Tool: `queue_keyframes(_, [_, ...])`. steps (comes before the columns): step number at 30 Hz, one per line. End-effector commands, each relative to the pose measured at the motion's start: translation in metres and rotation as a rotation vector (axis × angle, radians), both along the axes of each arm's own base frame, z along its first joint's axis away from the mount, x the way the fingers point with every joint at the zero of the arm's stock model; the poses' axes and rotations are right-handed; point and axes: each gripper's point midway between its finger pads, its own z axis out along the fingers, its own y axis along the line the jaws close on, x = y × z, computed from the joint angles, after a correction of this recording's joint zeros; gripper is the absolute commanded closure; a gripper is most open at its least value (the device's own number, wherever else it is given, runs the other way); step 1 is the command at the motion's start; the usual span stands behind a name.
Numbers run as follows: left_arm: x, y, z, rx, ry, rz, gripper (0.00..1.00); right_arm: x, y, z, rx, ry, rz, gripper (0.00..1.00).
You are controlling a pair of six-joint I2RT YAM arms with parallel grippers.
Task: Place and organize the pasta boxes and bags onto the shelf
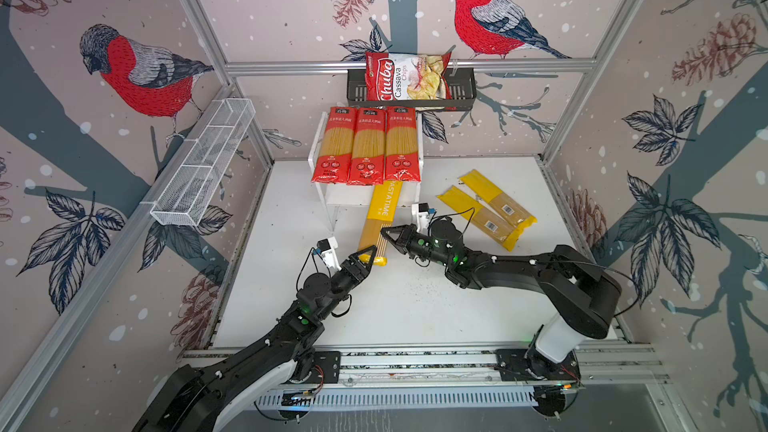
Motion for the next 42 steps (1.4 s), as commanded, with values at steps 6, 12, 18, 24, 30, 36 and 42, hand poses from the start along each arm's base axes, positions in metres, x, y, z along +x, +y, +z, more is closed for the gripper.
queue_keyframes(6, [0.007, -0.001, 0.033, -0.090, -0.092, 0.021, 0.55, -0.003, 0.005, 0.029, 0.095, -0.057, 0.047, 0.85])
queue_keyframes(12, [0.010, 0.007, 0.032, -0.089, -0.080, 0.068, 0.63, -0.001, -0.004, 0.024, 0.078, -0.052, 0.035, 0.69])
queue_keyframes(18, [0.012, 0.017, 0.029, -0.080, -0.065, 0.123, 0.70, -0.003, -0.020, 0.020, 0.066, -0.044, 0.021, 0.61])
queue_keyframes(24, [0.018, 0.022, 0.041, -0.080, -0.093, 0.167, 0.78, -0.008, -0.044, 0.011, 0.031, -0.037, -0.019, 0.60])
queue_keyframes(30, [0.031, 0.024, 0.066, -0.040, -0.173, 0.225, 0.82, -0.015, -0.067, -0.004, -0.036, -0.035, -0.070, 0.59])
queue_keyframes(36, [0.060, 0.039, 0.086, -0.025, -0.212, 0.339, 0.83, -0.019, -0.079, -0.015, -0.074, -0.028, -0.099, 0.59])
queue_keyframes(42, [0.098, 0.053, 0.101, -0.036, -0.242, 0.374, 0.84, -0.020, -0.081, -0.013, -0.090, -0.045, -0.098, 0.59])
